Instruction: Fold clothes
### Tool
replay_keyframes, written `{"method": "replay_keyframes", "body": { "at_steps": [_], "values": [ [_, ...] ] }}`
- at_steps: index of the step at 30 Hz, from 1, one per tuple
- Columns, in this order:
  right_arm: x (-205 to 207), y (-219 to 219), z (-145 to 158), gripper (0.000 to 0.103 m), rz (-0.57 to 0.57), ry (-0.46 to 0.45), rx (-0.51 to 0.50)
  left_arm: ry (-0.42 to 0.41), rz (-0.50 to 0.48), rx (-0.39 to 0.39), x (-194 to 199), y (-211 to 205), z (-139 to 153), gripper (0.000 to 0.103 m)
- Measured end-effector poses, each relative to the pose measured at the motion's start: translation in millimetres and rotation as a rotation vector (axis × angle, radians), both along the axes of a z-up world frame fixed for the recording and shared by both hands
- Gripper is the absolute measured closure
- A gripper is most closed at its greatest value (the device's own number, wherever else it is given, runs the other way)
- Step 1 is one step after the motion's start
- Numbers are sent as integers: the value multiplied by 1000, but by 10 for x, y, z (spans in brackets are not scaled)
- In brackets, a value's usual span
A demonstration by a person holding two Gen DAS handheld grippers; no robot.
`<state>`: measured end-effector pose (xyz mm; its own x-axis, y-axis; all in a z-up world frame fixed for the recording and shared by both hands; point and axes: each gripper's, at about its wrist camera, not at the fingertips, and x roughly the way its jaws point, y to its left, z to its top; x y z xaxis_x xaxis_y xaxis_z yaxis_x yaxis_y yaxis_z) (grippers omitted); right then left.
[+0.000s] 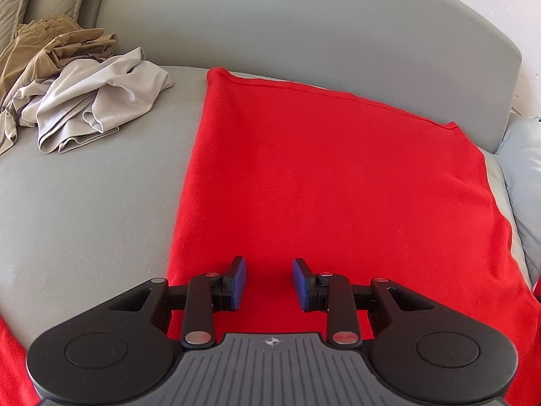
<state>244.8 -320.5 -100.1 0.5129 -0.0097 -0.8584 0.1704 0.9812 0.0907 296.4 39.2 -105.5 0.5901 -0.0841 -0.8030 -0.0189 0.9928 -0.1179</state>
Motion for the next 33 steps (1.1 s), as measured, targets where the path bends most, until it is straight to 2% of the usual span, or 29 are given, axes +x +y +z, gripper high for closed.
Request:
{"method": "replay_keyframes", "body": {
  "at_steps": [2,4,7,9,11,12,13,14,15,16,18,21,24,27,29,31,33],
  "values": [
    [-61,-23,76,101,-24,-31,46,-2,2,5,-37,5,0,75],
    [-123,-14,191,96,-34,-93,109,-13,-11,7,-112,-2,29,75],
    [-139,107,258,95,39,-170,188,-51,-56,-4,-285,-29,91,75],
    [-74,273,166,96,123,-180,176,-74,-78,-1,-399,-56,114,75],
    [46,419,10,100,166,-133,87,-68,-60,17,-470,-16,92,75],
    [93,428,-66,103,127,-106,15,-65,-50,26,-505,4,80,75],
    [124,394,-118,103,72,-86,-11,-61,-40,35,-540,25,68,75],
    [119,282,-115,103,-20,-73,35,-61,-22,48,-575,75,60,75],
    [106,202,-100,103,-108,-49,17,-62,-5,62,-610,127,52,76],
    [83,161,-87,103,-142,-29,-28,-58,5,56,-655,172,77,76],
    [9,77,-68,103,-133,-10,10,-50,25,43,-747,259,129,76],
    [-198,85,109,97,-94,-131,115,-39,-10,23,-990,222,290,76],
    [-344,313,209,94,16,-209,159,-2,-59,8,-1255,87,341,72],
    [-343,481,64,83,66,-134,99,22,-73,85,-1431,-23,213,67],
    [-367,540,-19,86,78,-76,58,37,-88,146,-1577,-73,204,67],
    [-502,437,108,96,46,-37,51,74,-88,144,-1735,-10,296,68],
    [-655,312,291,96,22,-10,20,98,-85,130,-1906,81,425,69]
  ]
}}
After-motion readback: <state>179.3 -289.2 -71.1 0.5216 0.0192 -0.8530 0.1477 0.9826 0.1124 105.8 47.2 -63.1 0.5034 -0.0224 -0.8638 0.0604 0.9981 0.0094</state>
